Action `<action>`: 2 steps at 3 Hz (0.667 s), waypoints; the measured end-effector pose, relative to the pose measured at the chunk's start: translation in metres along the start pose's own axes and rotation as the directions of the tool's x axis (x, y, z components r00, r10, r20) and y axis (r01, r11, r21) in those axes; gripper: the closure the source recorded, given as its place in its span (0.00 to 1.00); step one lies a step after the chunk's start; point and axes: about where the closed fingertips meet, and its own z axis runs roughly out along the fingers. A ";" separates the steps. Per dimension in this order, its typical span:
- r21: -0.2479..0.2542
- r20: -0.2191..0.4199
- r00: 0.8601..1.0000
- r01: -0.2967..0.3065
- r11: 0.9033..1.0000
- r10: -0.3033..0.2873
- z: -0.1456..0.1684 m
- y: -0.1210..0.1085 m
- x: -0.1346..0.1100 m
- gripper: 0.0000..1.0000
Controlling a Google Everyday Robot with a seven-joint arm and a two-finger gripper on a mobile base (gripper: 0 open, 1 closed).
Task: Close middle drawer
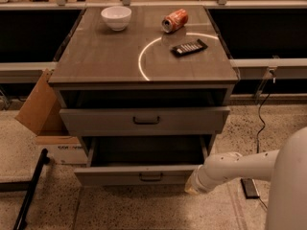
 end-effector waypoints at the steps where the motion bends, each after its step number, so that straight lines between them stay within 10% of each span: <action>1: 0.029 0.050 0.999 -0.011 1.000 0.010 0.008 -0.022 0.002 1.00; 2: 0.067 0.101 0.995 -0.029 0.997 0.022 0.014 -0.045 0.001 1.00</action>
Offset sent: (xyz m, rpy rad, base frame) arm 0.0933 -0.0238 -0.0159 0.1570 -0.1932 -0.0984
